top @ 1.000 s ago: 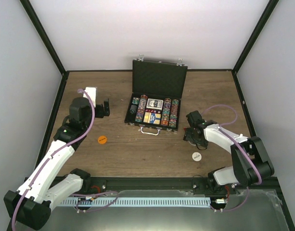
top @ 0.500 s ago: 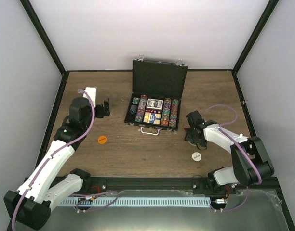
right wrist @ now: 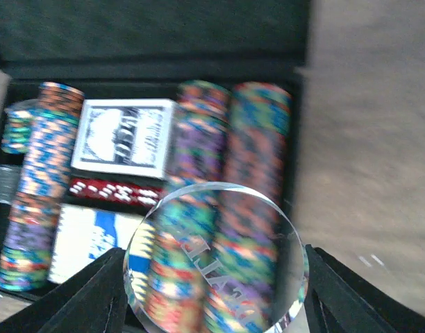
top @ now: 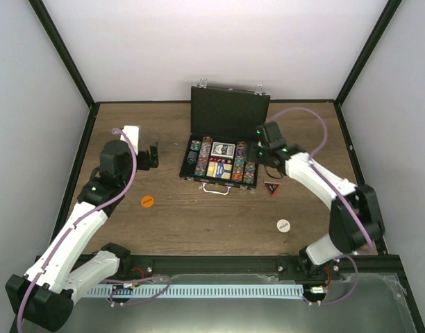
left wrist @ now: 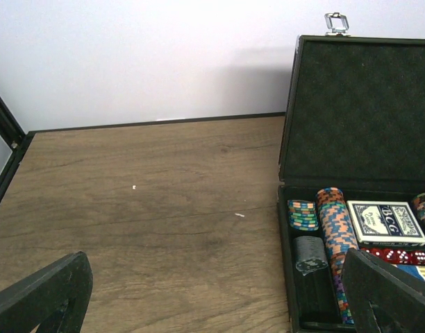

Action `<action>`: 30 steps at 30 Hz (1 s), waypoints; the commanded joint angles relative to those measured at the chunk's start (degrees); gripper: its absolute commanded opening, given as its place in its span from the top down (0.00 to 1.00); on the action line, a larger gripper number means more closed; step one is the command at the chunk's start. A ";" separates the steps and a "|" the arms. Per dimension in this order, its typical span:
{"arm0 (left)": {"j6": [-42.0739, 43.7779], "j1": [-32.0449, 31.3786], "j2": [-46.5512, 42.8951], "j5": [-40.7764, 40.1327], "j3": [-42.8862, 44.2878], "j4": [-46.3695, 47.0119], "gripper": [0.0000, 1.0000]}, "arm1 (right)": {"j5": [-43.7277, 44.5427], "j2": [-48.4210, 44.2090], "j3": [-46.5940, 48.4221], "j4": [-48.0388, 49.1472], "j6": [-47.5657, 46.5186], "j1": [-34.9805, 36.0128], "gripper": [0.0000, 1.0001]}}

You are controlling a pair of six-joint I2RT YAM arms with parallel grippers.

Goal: Pack up texas hold em set

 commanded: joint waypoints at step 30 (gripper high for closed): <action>0.19 0.22 0.71 1.79 -0.59 1.30 0.00 | 3.17 15.65 9.55 4.37 -7.11 5.02 0.05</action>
